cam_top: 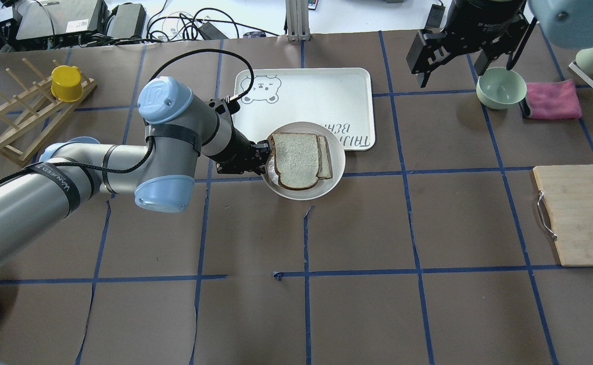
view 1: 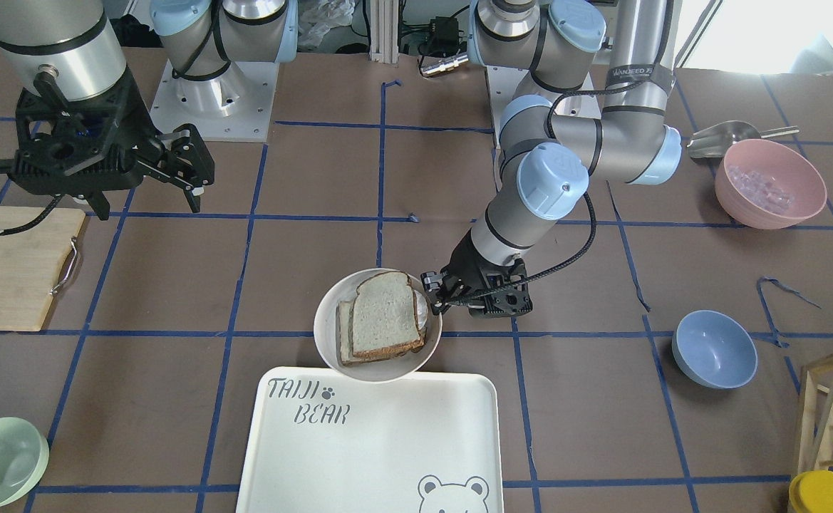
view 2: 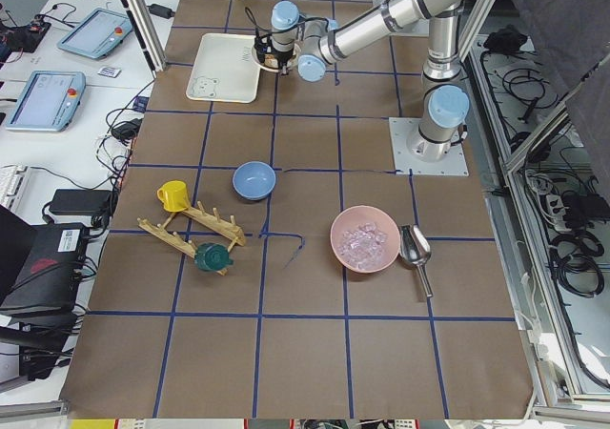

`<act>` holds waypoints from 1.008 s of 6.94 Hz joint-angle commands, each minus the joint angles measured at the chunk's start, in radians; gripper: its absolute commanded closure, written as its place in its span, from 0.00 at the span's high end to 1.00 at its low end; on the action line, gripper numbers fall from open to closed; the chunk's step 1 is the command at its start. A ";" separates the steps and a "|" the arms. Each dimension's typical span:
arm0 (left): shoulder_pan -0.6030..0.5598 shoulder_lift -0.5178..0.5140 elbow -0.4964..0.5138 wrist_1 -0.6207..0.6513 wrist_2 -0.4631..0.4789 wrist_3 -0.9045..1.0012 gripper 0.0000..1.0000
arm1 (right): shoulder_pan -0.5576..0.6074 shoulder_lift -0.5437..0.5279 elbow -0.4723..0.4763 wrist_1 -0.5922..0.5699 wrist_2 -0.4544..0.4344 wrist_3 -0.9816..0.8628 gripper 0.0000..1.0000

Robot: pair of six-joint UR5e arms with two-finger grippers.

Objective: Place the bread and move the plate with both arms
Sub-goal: 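Slide the plate with the left gripper onto the bear tray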

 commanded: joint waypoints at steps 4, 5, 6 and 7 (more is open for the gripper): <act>0.017 -0.333 0.416 -0.045 -0.014 -0.027 0.00 | 0.000 0.000 0.000 0.002 0.002 0.000 1.00; 0.020 -0.365 0.444 -0.044 -0.014 -0.027 0.00 | 0.000 0.000 0.000 0.000 0.000 0.000 1.00; 0.020 -0.376 0.447 -0.044 -0.014 -0.027 0.00 | 0.000 0.000 0.000 0.000 0.000 0.000 1.00; 0.020 -0.376 0.447 -0.044 0.000 -0.026 0.14 | 0.000 0.000 0.000 0.002 0.000 0.000 1.00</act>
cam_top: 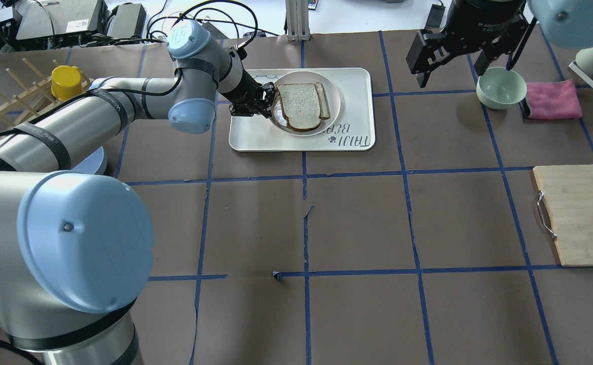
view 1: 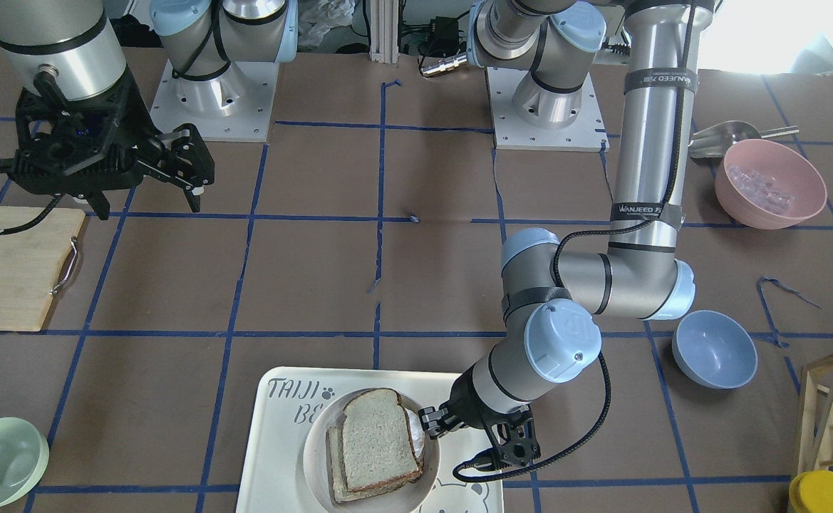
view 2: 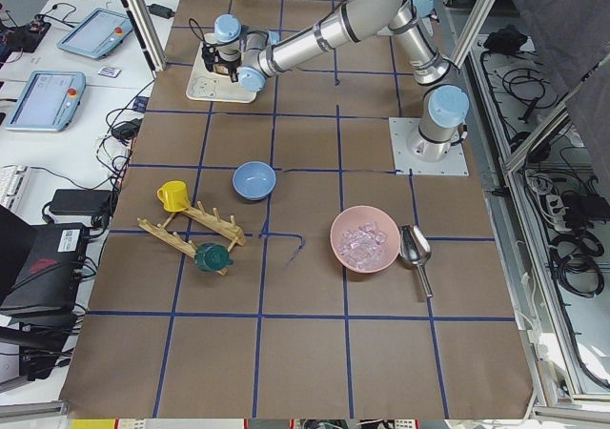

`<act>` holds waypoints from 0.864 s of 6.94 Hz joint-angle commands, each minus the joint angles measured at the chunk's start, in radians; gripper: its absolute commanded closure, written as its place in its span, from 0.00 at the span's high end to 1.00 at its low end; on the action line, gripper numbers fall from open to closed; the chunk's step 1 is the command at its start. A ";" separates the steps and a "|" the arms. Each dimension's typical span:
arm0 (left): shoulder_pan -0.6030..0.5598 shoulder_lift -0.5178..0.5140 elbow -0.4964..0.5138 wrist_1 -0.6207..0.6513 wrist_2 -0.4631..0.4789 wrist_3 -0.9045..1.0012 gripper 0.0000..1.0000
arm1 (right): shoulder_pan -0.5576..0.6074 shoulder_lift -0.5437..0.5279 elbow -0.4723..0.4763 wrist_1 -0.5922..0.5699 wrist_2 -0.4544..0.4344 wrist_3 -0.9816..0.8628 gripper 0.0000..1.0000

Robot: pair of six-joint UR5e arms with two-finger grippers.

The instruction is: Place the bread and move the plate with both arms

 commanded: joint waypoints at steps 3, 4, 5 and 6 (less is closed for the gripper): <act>-0.007 0.106 0.021 -0.187 0.082 0.029 1.00 | 0.000 0.000 0.003 0.000 0.000 0.000 1.00; -0.007 0.215 0.024 -0.348 0.086 0.056 1.00 | 0.000 0.000 0.006 -0.003 0.000 -0.002 1.00; -0.007 0.331 0.024 -0.535 0.124 0.100 1.00 | 0.000 0.000 0.006 -0.004 0.000 0.000 1.00; -0.007 0.440 0.012 -0.689 0.195 0.181 1.00 | 0.000 0.000 0.005 -0.005 0.000 -0.002 1.00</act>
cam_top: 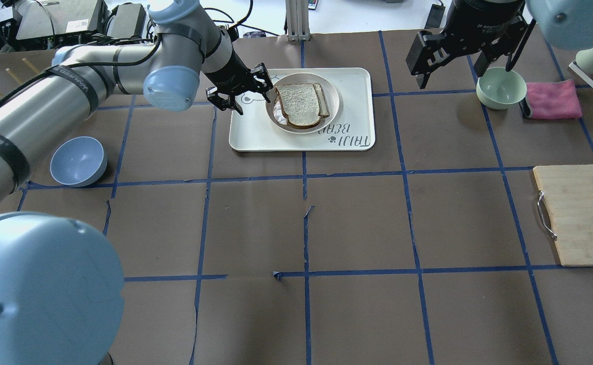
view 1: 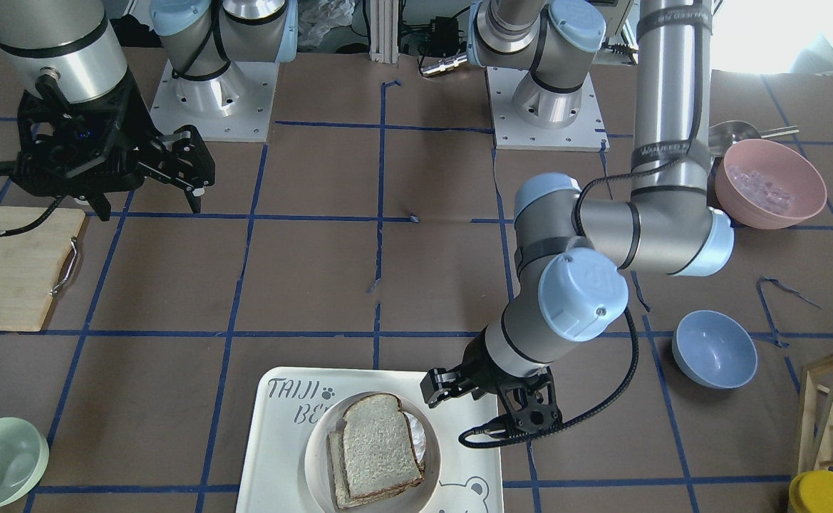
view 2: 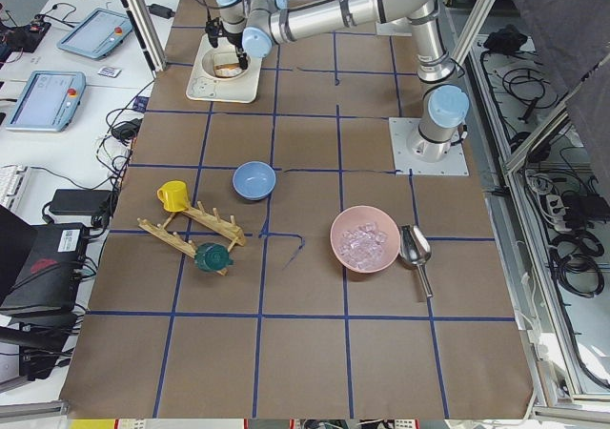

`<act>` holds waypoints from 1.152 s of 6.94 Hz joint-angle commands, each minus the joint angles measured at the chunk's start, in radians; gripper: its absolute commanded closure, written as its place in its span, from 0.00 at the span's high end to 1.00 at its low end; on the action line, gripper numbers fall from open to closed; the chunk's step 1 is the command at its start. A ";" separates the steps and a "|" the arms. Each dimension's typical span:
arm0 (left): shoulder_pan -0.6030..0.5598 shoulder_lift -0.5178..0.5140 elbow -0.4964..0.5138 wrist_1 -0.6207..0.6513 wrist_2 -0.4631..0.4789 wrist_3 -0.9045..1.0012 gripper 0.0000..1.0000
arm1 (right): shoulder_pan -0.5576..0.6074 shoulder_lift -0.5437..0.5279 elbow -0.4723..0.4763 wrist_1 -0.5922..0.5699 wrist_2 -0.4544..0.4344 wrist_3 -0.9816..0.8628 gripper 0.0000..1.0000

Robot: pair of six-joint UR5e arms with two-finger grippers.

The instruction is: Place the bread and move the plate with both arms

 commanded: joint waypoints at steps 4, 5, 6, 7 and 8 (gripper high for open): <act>0.000 0.405 -0.022 -0.501 0.149 0.150 1.00 | 0.000 0.000 0.001 -0.003 0.000 -0.001 1.00; 0.001 0.420 -0.052 -0.461 0.216 0.159 1.00 | 0.000 0.000 0.001 -0.005 0.000 -0.001 1.00; 0.001 0.423 -0.071 -0.408 0.229 0.165 1.00 | 0.000 0.000 0.001 -0.005 0.002 -0.001 1.00; 0.001 0.411 -0.079 -0.290 0.230 0.168 1.00 | 0.000 0.000 0.001 -0.005 0.002 -0.001 1.00; 0.003 0.400 -0.082 -0.213 0.232 0.167 1.00 | 0.000 0.000 0.001 -0.005 0.002 -0.001 1.00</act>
